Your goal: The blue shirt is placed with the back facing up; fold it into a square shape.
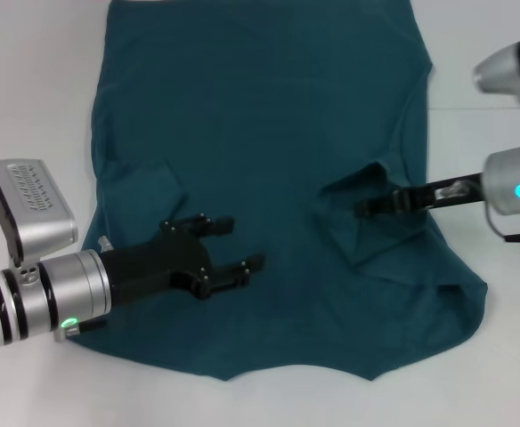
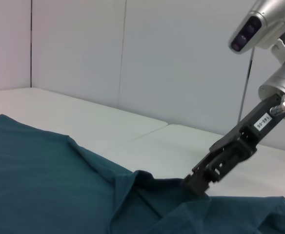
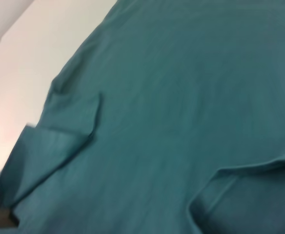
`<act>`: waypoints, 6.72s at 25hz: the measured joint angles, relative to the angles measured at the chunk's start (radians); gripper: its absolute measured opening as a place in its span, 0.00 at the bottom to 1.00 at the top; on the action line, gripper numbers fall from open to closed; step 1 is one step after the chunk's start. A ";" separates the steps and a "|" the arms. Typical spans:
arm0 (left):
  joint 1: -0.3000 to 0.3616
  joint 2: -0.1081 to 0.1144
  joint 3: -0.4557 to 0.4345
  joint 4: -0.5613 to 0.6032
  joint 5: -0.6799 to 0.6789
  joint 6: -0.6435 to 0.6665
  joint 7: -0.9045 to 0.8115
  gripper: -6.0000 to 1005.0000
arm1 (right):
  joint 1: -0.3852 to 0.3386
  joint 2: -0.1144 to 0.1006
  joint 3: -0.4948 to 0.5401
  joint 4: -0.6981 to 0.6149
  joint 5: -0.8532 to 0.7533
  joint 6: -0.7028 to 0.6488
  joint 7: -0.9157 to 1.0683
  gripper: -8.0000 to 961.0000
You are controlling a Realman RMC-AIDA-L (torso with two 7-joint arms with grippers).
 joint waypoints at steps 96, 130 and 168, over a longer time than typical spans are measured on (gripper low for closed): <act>0.235 0.006 -0.234 0.208 0.045 0.088 -0.453 0.90 | -0.136 0.012 0.090 0.089 0.335 -0.185 -0.413 0.95; 0.233 0.019 -0.336 0.277 0.386 0.082 -0.617 0.90 | -0.131 0.012 0.118 0.095 0.340 -0.171 -0.405 0.95; 0.123 0.009 -0.263 0.267 0.445 0.106 -0.675 0.74 | -0.141 0.005 0.144 0.094 0.341 -0.177 -0.401 0.95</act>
